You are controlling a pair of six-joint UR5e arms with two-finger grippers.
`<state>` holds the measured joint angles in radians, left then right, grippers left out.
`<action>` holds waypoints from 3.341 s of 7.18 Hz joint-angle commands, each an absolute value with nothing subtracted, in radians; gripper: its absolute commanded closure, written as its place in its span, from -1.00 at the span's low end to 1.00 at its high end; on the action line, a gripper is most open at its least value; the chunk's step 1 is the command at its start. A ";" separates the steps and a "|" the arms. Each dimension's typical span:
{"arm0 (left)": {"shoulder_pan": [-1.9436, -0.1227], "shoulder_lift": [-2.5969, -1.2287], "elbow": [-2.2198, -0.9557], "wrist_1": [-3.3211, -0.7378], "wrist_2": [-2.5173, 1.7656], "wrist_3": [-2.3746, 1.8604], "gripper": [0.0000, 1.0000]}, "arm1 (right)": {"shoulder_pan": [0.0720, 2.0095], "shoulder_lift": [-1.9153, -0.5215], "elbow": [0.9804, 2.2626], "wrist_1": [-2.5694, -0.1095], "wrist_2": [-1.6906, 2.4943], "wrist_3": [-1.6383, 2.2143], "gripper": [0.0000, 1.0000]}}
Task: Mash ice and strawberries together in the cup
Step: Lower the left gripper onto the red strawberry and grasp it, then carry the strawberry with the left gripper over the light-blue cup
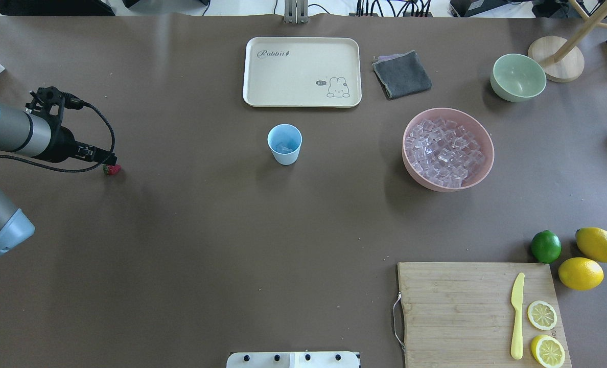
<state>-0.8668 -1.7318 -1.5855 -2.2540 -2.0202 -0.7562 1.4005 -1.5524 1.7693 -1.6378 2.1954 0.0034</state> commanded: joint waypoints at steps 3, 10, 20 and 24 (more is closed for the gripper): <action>-0.807 -1.747 -1.563 -2.253 -1.977 -0.758 -0.75 | 1.437 -1.551 1.755 -1.637 2.195 -0.015 -0.84; -0.796 -1.759 -1.540 -2.253 -1.977 -0.753 -0.01 | 1.436 -1.549 1.743 -1.635 2.192 -0.015 -0.84; -0.832 -2.078 -1.727 -1.798 -2.079 -0.834 1.00 | 1.437 -1.554 1.746 -1.634 2.194 -0.008 -0.85; -0.720 -2.374 -1.582 -1.793 -2.034 -0.987 1.00 | 1.437 -1.548 1.750 -1.634 2.195 -0.008 -0.86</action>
<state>-0.7416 -2.2643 -1.6546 -1.7943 -2.0546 -0.9360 1.4371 -1.5475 1.7488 -1.6341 2.1950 -0.0073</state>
